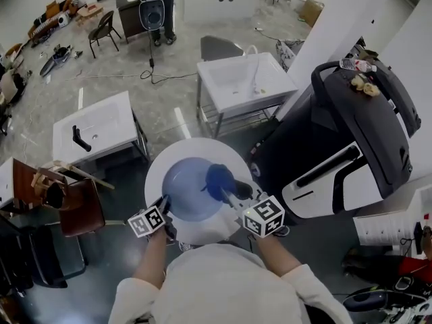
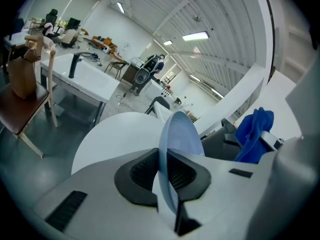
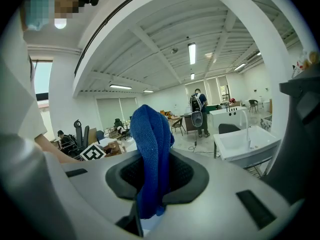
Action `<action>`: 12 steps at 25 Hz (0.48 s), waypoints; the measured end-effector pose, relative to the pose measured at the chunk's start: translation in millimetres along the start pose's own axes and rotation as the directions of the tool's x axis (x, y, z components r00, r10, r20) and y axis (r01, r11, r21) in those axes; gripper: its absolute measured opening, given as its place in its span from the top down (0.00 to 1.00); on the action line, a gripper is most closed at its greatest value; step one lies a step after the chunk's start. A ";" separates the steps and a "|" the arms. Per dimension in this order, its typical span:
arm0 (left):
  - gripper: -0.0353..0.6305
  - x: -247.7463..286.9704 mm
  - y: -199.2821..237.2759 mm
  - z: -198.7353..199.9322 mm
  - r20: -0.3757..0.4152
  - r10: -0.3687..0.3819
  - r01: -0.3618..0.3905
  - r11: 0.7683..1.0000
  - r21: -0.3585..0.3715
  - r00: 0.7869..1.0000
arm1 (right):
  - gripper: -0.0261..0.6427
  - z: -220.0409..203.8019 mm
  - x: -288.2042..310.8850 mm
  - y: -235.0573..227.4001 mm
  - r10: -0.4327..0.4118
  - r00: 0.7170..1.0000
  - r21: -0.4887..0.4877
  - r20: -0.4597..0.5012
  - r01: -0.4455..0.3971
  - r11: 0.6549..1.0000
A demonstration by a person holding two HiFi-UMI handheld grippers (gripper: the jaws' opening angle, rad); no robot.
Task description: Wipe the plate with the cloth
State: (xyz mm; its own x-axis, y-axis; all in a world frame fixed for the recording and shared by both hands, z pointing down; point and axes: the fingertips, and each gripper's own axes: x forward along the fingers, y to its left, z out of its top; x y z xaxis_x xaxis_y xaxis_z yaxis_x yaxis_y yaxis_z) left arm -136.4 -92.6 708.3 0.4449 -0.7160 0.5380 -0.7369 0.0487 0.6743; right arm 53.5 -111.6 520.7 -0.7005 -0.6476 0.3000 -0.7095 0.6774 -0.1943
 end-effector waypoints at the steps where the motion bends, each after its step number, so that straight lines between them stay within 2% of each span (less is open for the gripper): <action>1: 0.88 3.2 2.2 -4.2 -0.011 0.002 -0.002 1.000 -0.014 1.000 | 0.82 -0.5 -2.1 -1.1 -0.007 1.000 0.002 0.002 0.007 1.000; 12: 0.88 29.4 31.4 -40.1 -0.092 0.050 -0.058 0.993 -0.098 0.995 | 0.82 -12.6 -20.5 -5.2 -0.053 0.998 0.042 -0.014 0.054 0.998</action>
State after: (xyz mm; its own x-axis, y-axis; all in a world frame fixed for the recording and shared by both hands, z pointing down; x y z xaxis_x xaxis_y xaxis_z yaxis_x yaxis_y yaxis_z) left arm -126.0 -84.2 765.6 0.4526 -0.6459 0.6147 -0.7083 0.1584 0.6879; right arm 72.6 -97.4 527.4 -0.6604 -0.6779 0.3230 -0.7489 0.6262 -0.2169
